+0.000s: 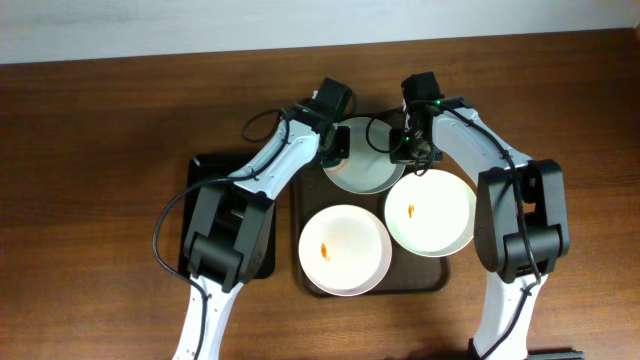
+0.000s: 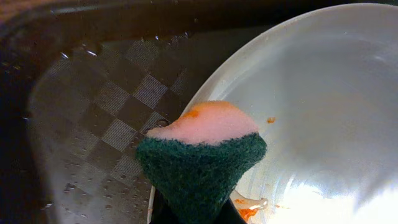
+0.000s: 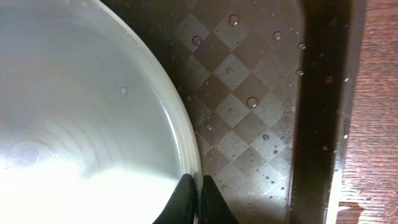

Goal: Clean dirty plates on tray and stack at the side
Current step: 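Scrub the held plate with the sponge in the left gripper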

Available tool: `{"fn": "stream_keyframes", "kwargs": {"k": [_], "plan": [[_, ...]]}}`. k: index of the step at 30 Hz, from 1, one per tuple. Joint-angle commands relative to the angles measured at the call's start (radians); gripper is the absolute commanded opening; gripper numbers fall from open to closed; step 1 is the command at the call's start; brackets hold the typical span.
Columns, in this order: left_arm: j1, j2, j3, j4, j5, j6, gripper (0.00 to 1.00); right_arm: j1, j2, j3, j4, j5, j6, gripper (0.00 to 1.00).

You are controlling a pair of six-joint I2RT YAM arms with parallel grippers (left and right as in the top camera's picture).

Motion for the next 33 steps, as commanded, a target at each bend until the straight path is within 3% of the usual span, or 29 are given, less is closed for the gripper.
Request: {"fn": "stream_keyframes", "kwargs": {"k": [1,8,14,18,25,28,33], "plan": [[-0.004,0.051,0.03,-0.061,-0.214,0.088,0.0,-0.008,0.006,-0.004,-0.02,0.045,-0.004,0.04],[-0.028,0.051,0.344,-0.315,-0.293,0.071,0.0,-0.012,0.006,-0.004,-0.032,0.046,-0.004,0.04],[-0.03,0.137,0.347,-0.23,-0.005,-0.024,0.0,-0.011,0.006,-0.004,-0.031,0.046,-0.004,0.04],[-0.037,0.23,0.347,-0.171,0.09,-0.045,0.0,-0.011,0.006,-0.004,-0.031,0.046,-0.004,0.04],[-0.101,0.272,0.347,-0.172,0.089,-0.041,0.0,-0.011,0.006,-0.004,-0.024,0.045,-0.004,0.04],[-0.063,0.272,0.347,-0.266,-0.03,-0.041,0.0,-0.011,0.006,-0.004,-0.021,0.045,-0.003,0.04],[0.042,0.27,0.348,-0.311,-0.101,-0.007,0.0,-0.011,0.006,-0.004,-0.019,0.045,-0.003,0.04]]}}
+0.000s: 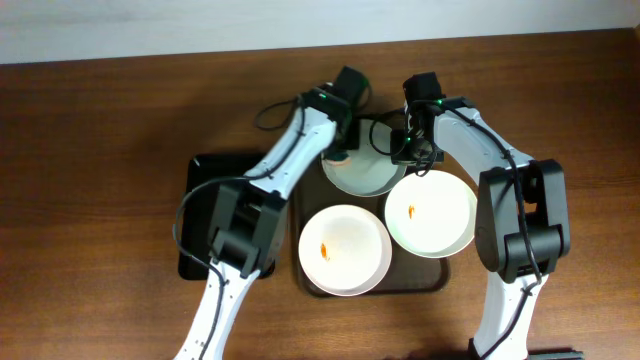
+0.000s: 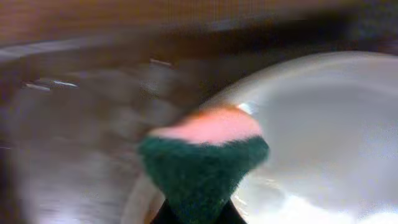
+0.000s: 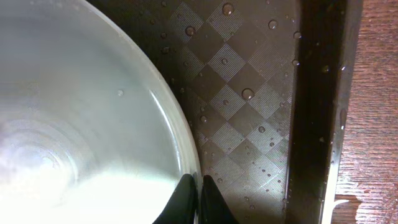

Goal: Clean dirty plates on tray and stack at the side
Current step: 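Scrub the held plate with the sponge in the left gripper, then lift the sponge away and return it toward the black tray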

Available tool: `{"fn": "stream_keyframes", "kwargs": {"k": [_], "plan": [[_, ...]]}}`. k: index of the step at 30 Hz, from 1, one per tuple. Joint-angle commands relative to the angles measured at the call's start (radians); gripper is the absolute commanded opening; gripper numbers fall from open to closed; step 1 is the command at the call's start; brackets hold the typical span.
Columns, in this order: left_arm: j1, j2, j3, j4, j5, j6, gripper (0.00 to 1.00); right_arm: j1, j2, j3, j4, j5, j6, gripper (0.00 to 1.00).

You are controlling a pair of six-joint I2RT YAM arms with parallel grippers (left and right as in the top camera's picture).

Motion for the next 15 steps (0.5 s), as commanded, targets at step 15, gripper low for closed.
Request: {"fn": "stream_keyframes", "kwargs": {"k": [15], "plan": [[0.196,0.044,0.616,-0.696,-0.082,0.118,0.0,-0.005,0.007,-0.005,-0.013,0.054,-0.053,0.05]]}}
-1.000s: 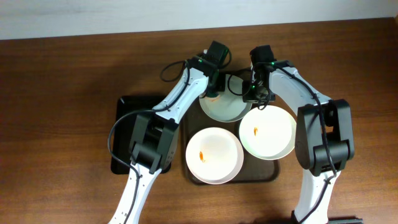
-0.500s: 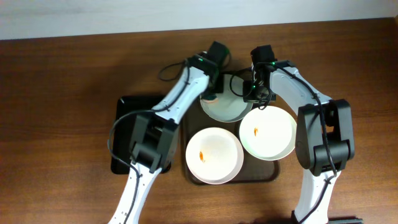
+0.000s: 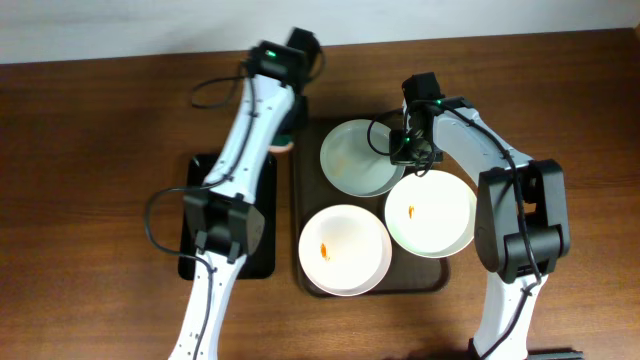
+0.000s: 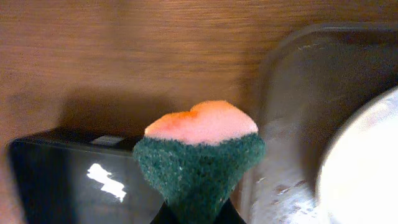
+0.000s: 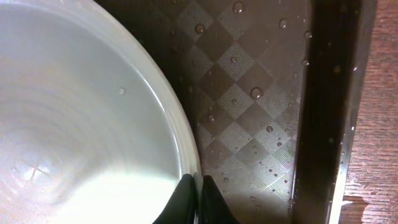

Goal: Clean dirty plates on tray and stack at the side
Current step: 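Lift the sponge away and return it toward the black tray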

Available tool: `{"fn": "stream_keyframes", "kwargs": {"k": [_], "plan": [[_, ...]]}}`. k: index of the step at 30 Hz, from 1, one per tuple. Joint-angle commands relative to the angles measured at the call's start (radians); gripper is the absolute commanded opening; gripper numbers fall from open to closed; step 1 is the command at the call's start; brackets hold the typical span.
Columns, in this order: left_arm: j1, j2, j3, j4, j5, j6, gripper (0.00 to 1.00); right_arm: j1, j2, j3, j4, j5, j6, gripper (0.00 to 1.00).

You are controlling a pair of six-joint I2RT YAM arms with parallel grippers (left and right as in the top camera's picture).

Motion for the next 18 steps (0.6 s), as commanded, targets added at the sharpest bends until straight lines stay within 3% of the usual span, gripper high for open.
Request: {"fn": "stream_keyframes", "kwargs": {"k": [1,3,7,10,13,15,17,18], "plan": [[0.083,-0.048,0.084,-0.034,0.171,0.117,0.0,-0.009,0.007,-0.005,-0.01,0.055,-0.063,0.06],[0.114,-0.101,0.084,-0.034,0.256,0.163,0.0,-0.009,0.007,-0.005,-0.011,0.022,-0.122,0.16],[0.124,-0.251,-0.007,-0.034,0.162,0.21,0.0,-0.009,0.007,-0.005,-0.01,0.015,-0.129,0.21],[0.126,-0.452,-0.318,-0.034,0.087,0.201,0.0,-0.009,0.007,-0.005,-0.01,0.015,-0.129,0.21],[0.148,-0.667,-0.699,0.002,0.012,0.113,0.0,-0.009,0.007,-0.005,-0.01,0.015,-0.129,0.21],[0.16,-0.798,-1.074,0.269,0.028,0.096,0.0,-0.009,0.007,-0.005,0.01,-0.007,-0.129,0.2],[0.162,-0.825,-1.339,0.519,0.048,0.096,0.0,-0.009,0.007,-0.005,0.026,-0.036,-0.129,0.04],[0.167,-0.823,-1.43,0.61,0.048,0.096,0.0,-0.009,0.007,-0.004,0.029,-0.053,-0.129,0.04]]}}
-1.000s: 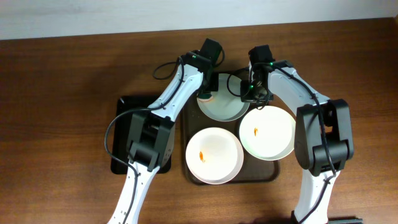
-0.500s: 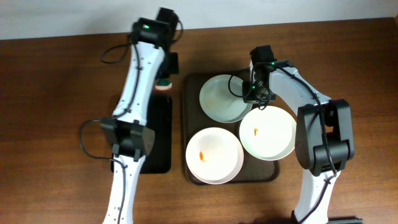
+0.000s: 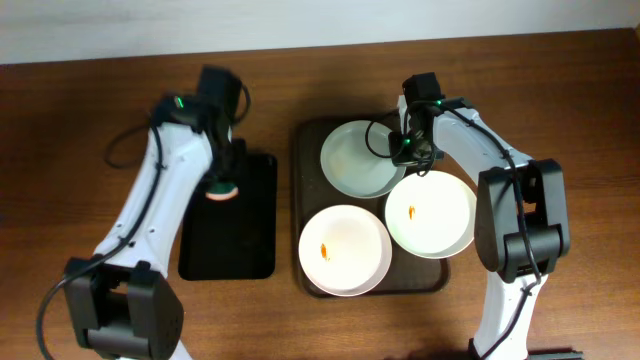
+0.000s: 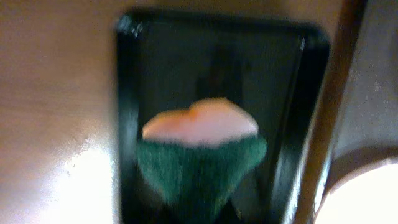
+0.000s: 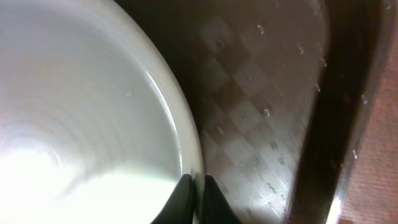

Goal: Clean dirty plates on tray and stack at the side
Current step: 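Lift the sponge away and return it toward the black tray, then carry the plate with the right gripper to the table's right side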

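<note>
Three white plates lie on the dark tray [image 3: 304, 196]. The far plate [image 3: 358, 160] looks clean. The right plate [image 3: 432, 218] and the near plate [image 3: 345, 250] each carry an orange smear. My right gripper [image 3: 408, 152] is shut on the far plate's right rim [image 5: 186, 143], its fingers [image 5: 183, 193] pinching the edge. My left gripper [image 3: 218, 178] is shut on a sponge [image 4: 199, 149] with a green pad and an orange-stained pink top. It hangs over the far end of the black side tray [image 3: 232, 240].
Brown wooden table [image 3: 90, 120] all around. The black side tray sits just left of the plate tray, with a narrow strip of wood between them. Water drops dot the chequered tray floor [image 5: 249, 106].
My left gripper with the sponge has moved from the table by the plate tray's far left corner to over the black side tray. The right gripper still pinches the far plate's rim.
The sponge was first at the far plate's left rim, with orange bits on the plate beside it. Then it was at the plate's far edge, then off the tray over the wood, and now over the black side tray. The right gripper held the rim at every moment.
</note>
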Available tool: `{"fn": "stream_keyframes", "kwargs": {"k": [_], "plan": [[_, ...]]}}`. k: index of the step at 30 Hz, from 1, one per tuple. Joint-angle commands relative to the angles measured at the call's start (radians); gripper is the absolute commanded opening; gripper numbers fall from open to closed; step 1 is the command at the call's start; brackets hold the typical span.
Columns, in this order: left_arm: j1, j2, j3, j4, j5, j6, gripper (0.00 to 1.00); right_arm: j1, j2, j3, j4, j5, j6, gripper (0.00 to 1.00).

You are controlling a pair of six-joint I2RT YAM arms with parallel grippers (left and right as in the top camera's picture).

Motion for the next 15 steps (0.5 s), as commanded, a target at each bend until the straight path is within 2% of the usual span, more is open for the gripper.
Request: {"fn": "stream_keyframes", "kwargs": {"k": [1,3,7,9,10,11,13,14,15], "plan": [[0.02,-0.01,-0.335,0.28,0.009,-0.019,0.0,-0.007,0.007,-0.001,0.003,-0.041,-0.004,0.04],[0.047,-0.01,-0.445,0.42,0.031,-0.018,0.0,-0.007,0.005,0.003,-0.004,-0.042,0.019,0.04],[0.115,-0.01,-0.514,0.475,0.05,-0.022,0.0,-0.006,-0.036,0.09,-0.086,-0.041,0.018,0.04],[0.174,-0.04,-0.502,0.478,0.166,-0.017,0.33,-0.005,-0.069,0.169,-0.151,-0.041,0.018,0.04],[0.187,-0.071,-0.502,0.479,0.208,-0.009,0.45,-0.002,-0.072,0.213,-0.192,-0.041,0.015,0.04],[0.193,-0.111,-0.502,0.477,0.213,-0.005,0.52,0.005,-0.072,0.248,-0.224,-0.041,0.014,0.04],[0.193,-0.215,-0.502,0.474,0.212,0.04,0.82,0.041,-0.072,0.307,-0.273,-0.033,-0.016,0.04],[0.195,-0.28,-0.502,0.464,0.211,0.043,0.82,0.069,-0.072,0.338,-0.299,-0.033,-0.028,0.04],[0.203,-0.347,-0.502,0.455,0.2,0.043,0.87,0.096,-0.072,0.36,-0.315,-0.032,-0.035,0.04]]}}
